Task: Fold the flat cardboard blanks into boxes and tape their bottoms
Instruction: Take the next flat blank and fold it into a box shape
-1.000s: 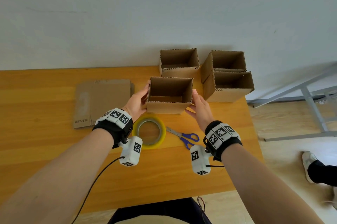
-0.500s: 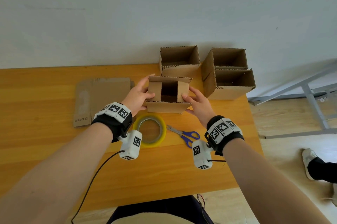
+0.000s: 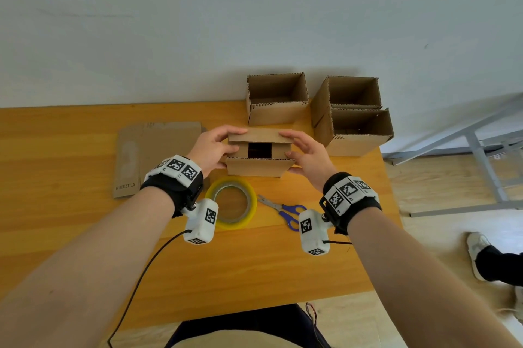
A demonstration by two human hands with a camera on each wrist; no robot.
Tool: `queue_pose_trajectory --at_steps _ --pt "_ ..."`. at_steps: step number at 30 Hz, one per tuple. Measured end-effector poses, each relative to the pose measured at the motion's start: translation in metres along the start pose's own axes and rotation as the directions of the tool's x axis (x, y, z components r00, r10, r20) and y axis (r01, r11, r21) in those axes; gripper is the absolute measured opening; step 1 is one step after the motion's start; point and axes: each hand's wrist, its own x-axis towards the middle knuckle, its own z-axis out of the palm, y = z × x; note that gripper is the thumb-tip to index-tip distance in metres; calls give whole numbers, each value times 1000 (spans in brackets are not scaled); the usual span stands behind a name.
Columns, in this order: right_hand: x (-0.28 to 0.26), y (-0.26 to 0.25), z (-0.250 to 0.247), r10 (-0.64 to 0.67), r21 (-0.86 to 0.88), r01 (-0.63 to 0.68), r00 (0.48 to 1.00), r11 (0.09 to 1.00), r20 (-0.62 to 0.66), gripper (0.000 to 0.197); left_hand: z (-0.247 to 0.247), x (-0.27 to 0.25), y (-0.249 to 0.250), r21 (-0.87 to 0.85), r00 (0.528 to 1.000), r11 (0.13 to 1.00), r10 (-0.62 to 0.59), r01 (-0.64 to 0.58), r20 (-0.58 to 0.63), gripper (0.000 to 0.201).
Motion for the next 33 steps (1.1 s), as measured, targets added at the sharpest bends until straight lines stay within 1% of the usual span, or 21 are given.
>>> queue_pose_trajectory --at_steps 2,3,4,6,7,9,11,12,15,18,19,22,25,27,29,30,31,32,33 --pt "1 0 -1 65 126 -70 997 990 43 42 1 1 -1 -20 1000 1000 -17 16 -13 43" --pt "0 0 -2 84 166 -95 994 982 76 35 1 2 -1 -35 1000 999 -25 25 -17 42" --pt "0 0 -2 100 180 -117 989 977 105 33 0 2 -1 -52 999 998 -31 31 -13 40" --pt "1 3 -3 125 171 -150 981 974 151 50 -1 3 -1 -83 999 996 -37 38 11 34" --pt "1 4 -3 113 155 -140 979 978 169 56 -1 3 -1 -91 999 995 -38 40 23 32" --pt "2 9 -5 50 66 -62 983 996 179 64 -2 4 -2 -89 999 995 -38 41 36 29" --pt "3 12 -6 -14 -46 21 988 999 152 70 -3 6 -3 -85 999 996 -37 41 39 28" --pt "4 12 -7 -38 -75 48 991 996 131 70 -3 6 -3 -85 998 995 -38 41 39 28" --pt "5 12 -5 -88 -95 96 993 991 79 58 -1 6 -3 -77 997 996 -48 52 53 31" --pt "9 7 -1 -125 -197 123 992 973 3 44 1 4 -3 -30 995 998 -46 49 89 51" --pt "11 6 0 -140 -232 132 990 964 -18 41 3 4 -3 -7 995 999 -34 35 98 52" --pt "15 5 1 -181 -326 154 982 933 -54 36 5 4 -5 36 997 999 19 -22 72 39" --pt "14 9 5 -205 -381 161 976 910 -78 36 6 6 -10 96 997 992 82 -83 10 40" --pt "12 13 8 -232 -433 174 969 884 -85 39 9 6 -9 105 995 990 99 -99 2 39" --pt "9 15 12 -248 -505 179 966 844 -73 40 9 9 -9 178 993 977 121 -117 -9 38" --pt "7 15 14 -268 -556 189 961 810 -63 40 8 10 -8 223 990 966 138 -133 -8 38" --pt "4 15 16 -308 -627 209 950 750 -52 41 7 10 -8 256 988 955 157 -151 -3 37" --pt "2 13 17 -364 -720 232 931 653 -30 43 7 11 -8 278 985 946 171 -166 5 36" --pt "0 13 18 -411 -811 253 912 528 17 49 7 11 -8 293 984 940 179 -174 7 35"
